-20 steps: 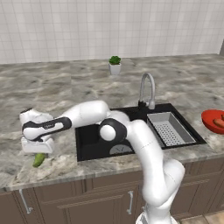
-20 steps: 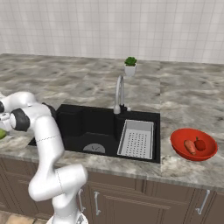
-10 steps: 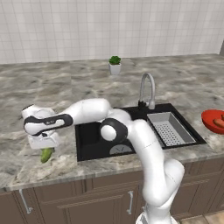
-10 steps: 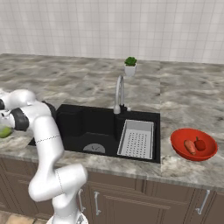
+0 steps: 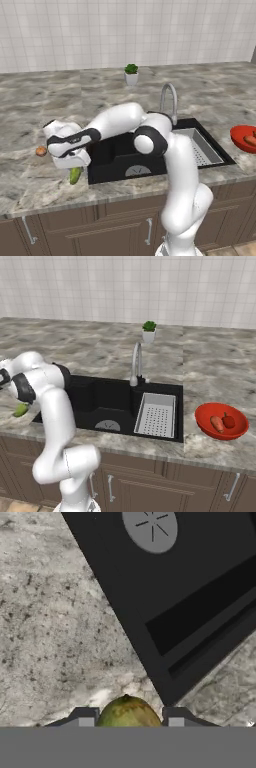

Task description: There is a mixed pile of frozen fruits and vegetables on the counter. Locate all the frozen vegetables and place the items in a bowl on the counter. Take all the frozen fruits and defrost them in a running sink.

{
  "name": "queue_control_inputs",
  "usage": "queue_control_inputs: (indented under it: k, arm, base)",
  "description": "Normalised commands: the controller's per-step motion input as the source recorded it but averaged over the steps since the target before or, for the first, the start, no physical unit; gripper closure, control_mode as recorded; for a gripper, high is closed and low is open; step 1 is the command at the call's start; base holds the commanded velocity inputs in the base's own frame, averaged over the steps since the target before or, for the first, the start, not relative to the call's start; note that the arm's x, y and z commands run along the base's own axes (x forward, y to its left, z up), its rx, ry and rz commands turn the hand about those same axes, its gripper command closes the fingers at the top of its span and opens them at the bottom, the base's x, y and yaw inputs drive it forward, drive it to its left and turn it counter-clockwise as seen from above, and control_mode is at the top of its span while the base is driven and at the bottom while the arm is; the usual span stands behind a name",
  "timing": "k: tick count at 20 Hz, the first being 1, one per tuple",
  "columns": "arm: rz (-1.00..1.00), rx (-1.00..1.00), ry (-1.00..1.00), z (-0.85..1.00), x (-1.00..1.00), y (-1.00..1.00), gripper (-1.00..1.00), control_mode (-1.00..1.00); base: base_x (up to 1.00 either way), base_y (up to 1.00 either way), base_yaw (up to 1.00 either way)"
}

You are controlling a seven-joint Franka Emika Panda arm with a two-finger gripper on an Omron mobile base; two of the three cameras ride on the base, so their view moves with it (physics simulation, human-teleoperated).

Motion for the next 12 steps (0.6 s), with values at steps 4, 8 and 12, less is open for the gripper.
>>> queue_control_inputs:
  k: [4,8,12]
  arm:
    - [0.00,0.13,-0.13,0.08,0.02,-1.00,1.00,-1.00]
    - [0.00,0.16,-0.06,0.21,0.22,-0.98,1.00,-1.00]
    - [-0.07,0.17,0.02,0.24,0.26,-0.73,1.00,-1.00]
  base:
    - [0.00,0.00,0.00]
    - [0.00,0.00,0.00]
    - [0.00,0.00,0.00]
